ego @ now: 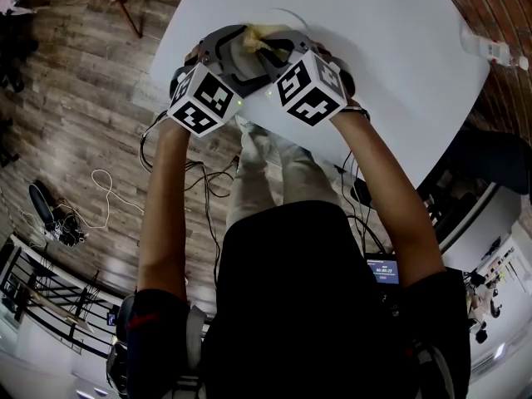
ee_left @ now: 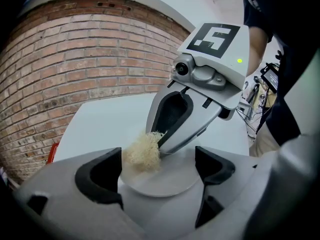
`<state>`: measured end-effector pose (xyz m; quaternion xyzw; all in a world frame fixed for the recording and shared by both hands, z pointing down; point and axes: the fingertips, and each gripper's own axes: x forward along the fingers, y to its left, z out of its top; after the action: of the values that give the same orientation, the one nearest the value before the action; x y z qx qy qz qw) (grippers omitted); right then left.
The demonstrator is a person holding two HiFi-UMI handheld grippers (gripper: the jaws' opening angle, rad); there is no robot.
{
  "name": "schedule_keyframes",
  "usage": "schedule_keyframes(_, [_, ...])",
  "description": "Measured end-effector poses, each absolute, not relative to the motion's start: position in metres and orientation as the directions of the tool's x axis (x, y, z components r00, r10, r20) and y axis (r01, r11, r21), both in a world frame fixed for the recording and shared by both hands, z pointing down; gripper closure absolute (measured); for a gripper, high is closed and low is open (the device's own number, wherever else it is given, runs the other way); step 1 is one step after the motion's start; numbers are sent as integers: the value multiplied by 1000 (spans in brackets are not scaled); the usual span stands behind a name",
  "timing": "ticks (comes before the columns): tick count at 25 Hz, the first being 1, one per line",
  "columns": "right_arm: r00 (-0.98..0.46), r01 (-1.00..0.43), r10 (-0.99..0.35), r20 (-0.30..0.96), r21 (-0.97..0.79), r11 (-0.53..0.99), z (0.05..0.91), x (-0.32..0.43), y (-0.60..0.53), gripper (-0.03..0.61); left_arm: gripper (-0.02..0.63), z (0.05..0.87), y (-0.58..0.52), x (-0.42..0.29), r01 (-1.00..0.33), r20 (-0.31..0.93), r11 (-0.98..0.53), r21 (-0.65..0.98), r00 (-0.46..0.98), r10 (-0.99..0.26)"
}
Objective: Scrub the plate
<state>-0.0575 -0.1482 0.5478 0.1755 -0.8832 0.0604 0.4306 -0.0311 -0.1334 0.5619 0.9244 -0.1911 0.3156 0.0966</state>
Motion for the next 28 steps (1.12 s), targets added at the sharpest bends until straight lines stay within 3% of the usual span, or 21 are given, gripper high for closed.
schedule_keyframes(28, [-669,-172,-6,743,-147,974,544,-82,-122,525,172,561,-132,-32,-411,619,-910,55,729,-292])
